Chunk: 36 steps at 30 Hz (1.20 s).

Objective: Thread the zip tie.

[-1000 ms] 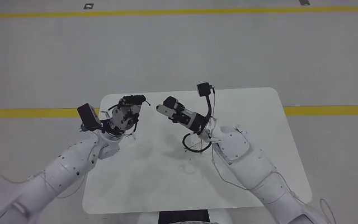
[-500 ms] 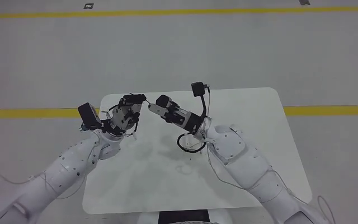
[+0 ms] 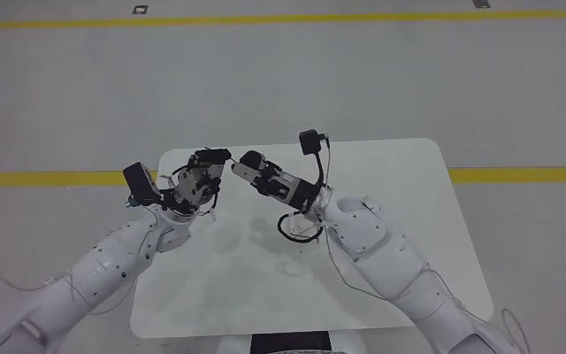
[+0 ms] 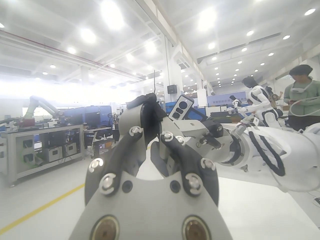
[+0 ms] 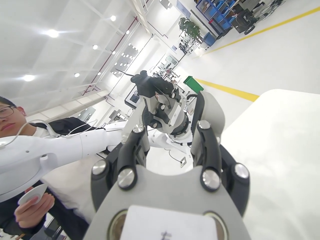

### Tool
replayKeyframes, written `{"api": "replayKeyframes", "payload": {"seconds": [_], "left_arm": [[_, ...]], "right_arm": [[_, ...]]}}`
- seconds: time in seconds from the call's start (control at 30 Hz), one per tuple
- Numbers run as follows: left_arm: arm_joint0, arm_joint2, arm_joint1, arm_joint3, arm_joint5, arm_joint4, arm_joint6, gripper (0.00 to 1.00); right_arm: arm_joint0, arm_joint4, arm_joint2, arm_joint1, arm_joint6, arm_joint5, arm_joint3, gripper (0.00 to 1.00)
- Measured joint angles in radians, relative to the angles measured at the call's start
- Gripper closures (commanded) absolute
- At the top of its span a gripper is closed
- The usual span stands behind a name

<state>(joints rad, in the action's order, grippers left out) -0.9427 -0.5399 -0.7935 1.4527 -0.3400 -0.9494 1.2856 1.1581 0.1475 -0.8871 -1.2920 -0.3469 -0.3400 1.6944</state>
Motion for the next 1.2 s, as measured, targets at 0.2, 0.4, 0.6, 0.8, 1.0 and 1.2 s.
{"api": "replayKeyframes", "payload": {"seconds": [0.2,0.4,0.6,0.8,1.0,1.2], "left_arm": [[0.0,0.0,0.0,0.0,0.0,0.0,0.0,1.0],[0.0,0.0,0.0,0.0,0.0,0.0,0.0,1.0],[0.0,0.0,0.0,0.0,0.0,0.0,0.0,1.0],[0.0,0.0,0.0,0.0,0.0,0.0,0.0,1.0],[0.0,0.0,0.0,0.0,0.0,0.0,0.0,1.0],[0.0,0.0,0.0,0.0,0.0,0.0,0.0,1.0]], "right_arm": [[0.002,0.006,-0.001,0.003,-0.004,0.0,0.004,0.68],[0.002,0.013,0.003,0.004,-0.004,0.0,0.007,0.73],[0.001,0.014,0.006,0.006,-0.001,0.0,0.008,0.76],[0.001,0.025,0.009,0.007,0.01,0.0,0.01,0.78],[-0.002,0.028,0.013,0.008,0.014,0.0,0.012,0.8],[-0.006,0.03,0.018,0.009,0.019,0.0,0.013,0.89]]}}
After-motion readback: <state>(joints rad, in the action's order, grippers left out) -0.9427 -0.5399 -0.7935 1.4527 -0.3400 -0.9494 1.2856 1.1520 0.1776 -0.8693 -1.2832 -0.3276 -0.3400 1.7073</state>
